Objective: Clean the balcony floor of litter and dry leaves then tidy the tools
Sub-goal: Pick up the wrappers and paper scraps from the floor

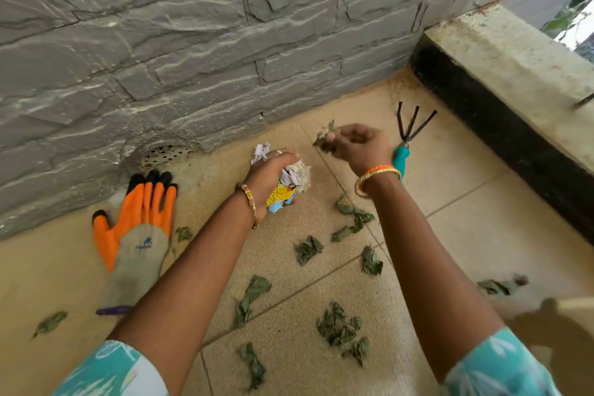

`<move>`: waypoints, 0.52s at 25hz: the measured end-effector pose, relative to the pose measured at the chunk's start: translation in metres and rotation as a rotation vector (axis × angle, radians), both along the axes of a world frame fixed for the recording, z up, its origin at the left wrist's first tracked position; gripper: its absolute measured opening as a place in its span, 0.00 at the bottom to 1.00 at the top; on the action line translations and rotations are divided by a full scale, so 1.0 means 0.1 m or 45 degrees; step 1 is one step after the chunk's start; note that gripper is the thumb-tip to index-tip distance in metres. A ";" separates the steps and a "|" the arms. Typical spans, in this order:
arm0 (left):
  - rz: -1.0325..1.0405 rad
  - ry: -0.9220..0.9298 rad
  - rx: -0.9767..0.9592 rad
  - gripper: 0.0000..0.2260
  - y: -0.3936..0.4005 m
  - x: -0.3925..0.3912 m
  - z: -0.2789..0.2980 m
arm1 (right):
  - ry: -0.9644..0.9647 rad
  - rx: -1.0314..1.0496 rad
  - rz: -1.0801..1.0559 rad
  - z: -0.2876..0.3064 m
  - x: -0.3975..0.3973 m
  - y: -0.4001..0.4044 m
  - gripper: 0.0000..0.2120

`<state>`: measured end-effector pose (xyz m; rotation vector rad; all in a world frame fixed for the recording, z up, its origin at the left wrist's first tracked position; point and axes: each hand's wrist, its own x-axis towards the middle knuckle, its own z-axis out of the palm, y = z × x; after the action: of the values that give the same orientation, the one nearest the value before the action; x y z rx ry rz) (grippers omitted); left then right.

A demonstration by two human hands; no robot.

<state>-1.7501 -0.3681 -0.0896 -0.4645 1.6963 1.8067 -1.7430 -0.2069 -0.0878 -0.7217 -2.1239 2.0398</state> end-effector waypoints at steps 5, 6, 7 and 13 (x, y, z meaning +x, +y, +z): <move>-0.125 0.019 -0.038 0.11 -0.04 0.23 -0.16 | -0.246 -0.397 0.064 0.00 0.36 -0.27 0.09; -0.108 0.015 -0.040 0.13 -0.04 0.27 -0.15 | -0.252 -0.388 0.087 -0.01 0.35 -0.29 0.09; -0.087 0.017 -0.064 0.15 -0.05 0.29 -0.15 | -0.252 -0.315 0.135 -0.01 0.33 -0.33 0.08; 0.255 -0.104 -0.248 0.14 -0.30 0.27 -0.22 | -0.218 0.399 0.328 -0.09 0.07 -0.48 0.04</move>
<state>-1.7236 -0.3985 -0.1117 -0.8058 1.8316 1.7389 -1.7355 -0.2552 -0.0968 -0.6218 -2.6768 1.7375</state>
